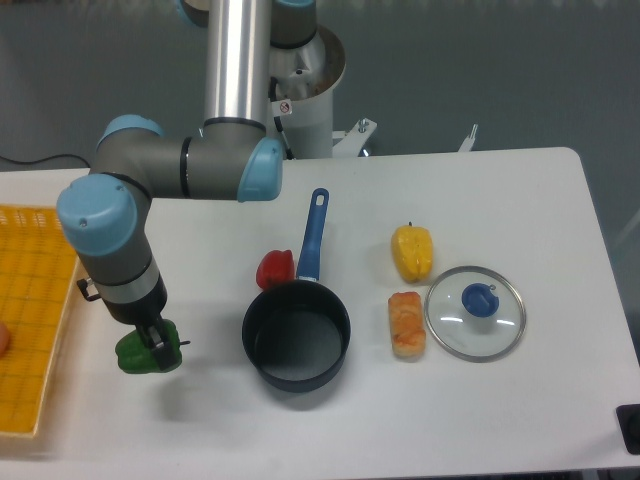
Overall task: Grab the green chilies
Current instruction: 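Lift the green bell pepper up off the table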
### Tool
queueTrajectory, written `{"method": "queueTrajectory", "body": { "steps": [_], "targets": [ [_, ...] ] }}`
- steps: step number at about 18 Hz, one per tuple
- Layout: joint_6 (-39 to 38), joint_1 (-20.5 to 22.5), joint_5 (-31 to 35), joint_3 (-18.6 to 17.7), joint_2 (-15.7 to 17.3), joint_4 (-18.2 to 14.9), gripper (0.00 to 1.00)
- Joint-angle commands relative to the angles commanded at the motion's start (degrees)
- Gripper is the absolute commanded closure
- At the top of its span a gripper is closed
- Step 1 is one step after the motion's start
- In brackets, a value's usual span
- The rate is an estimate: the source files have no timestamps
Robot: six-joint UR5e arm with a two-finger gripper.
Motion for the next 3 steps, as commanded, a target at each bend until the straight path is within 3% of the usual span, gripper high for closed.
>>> {"method": "queueTrajectory", "body": {
  "steps": [3],
  "targets": [
    [0.00, 0.35, -0.18, -0.18, 0.70, -0.09, 0.44]
  ]
}}
